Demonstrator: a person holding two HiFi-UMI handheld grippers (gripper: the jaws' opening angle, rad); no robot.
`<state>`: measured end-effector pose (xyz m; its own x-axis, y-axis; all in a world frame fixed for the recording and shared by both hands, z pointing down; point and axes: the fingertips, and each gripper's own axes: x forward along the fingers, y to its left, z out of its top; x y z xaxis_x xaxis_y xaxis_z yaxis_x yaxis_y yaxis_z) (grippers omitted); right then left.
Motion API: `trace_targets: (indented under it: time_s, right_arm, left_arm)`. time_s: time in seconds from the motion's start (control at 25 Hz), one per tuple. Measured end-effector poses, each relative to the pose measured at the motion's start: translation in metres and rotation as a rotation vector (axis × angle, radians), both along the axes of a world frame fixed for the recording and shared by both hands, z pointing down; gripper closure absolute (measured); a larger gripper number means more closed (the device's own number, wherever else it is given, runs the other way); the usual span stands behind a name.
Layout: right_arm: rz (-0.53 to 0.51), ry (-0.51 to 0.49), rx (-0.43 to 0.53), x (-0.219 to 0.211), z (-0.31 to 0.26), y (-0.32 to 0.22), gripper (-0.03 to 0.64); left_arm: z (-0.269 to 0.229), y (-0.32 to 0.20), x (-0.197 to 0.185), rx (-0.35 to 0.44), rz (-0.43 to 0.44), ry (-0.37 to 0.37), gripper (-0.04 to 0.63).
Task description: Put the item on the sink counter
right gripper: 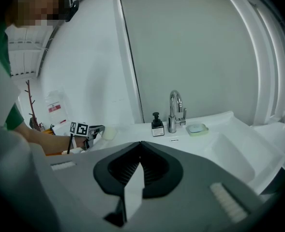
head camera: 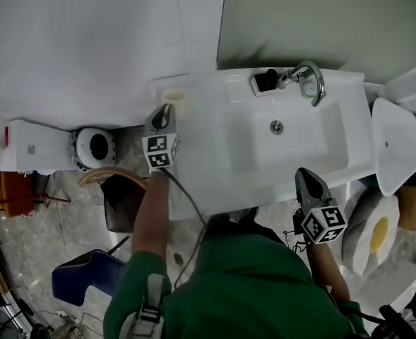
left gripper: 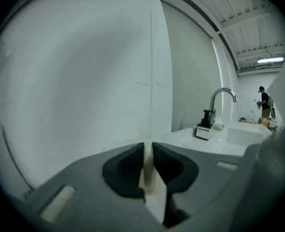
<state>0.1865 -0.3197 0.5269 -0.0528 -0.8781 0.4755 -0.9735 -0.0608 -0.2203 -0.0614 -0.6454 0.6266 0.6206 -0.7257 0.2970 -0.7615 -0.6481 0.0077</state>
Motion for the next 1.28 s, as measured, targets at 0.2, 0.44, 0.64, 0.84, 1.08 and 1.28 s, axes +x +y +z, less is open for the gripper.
trace_targets:
  time_s: [0.2,0.44,0.64,0.84,1.08,1.28]
  right_arm:
    - [0.01,-0.031,0.0,0.001,0.003,-0.005,0.618]
    - [-0.017,-0.039,0.006,-0.001,0.003,-0.01,0.618]
    - [-0.026,-0.042,0.017,0.004,0.0,-0.01,0.618]
    - [-0.029,-0.043,0.042,0.015,-0.006,-0.011,0.618]
    - [-0.12,0.024,0.128,0.019,-0.031,-0.017,0.618]
    - [-0.21,0.023,0.233,0.021,-0.055,-0.024,0.618]
  left_arm:
    - [0.026,0.015,-0.004,-0.03,0.008,-0.105,0.543]
    - [0.04,0.017,0.001,-0.09,-0.001,-0.149,0.487]
    - [0.041,0.023,0.002,-0.13,0.005,-0.158,0.366]
    - [0.029,0.044,-0.01,-0.176,-0.043,-0.097,0.322]
    - [-0.038,0.094,-0.022,-0.137,-0.127,0.021,0.334]
    - [-0.119,0.151,-0.011,-0.012,-0.166,0.09,0.356]
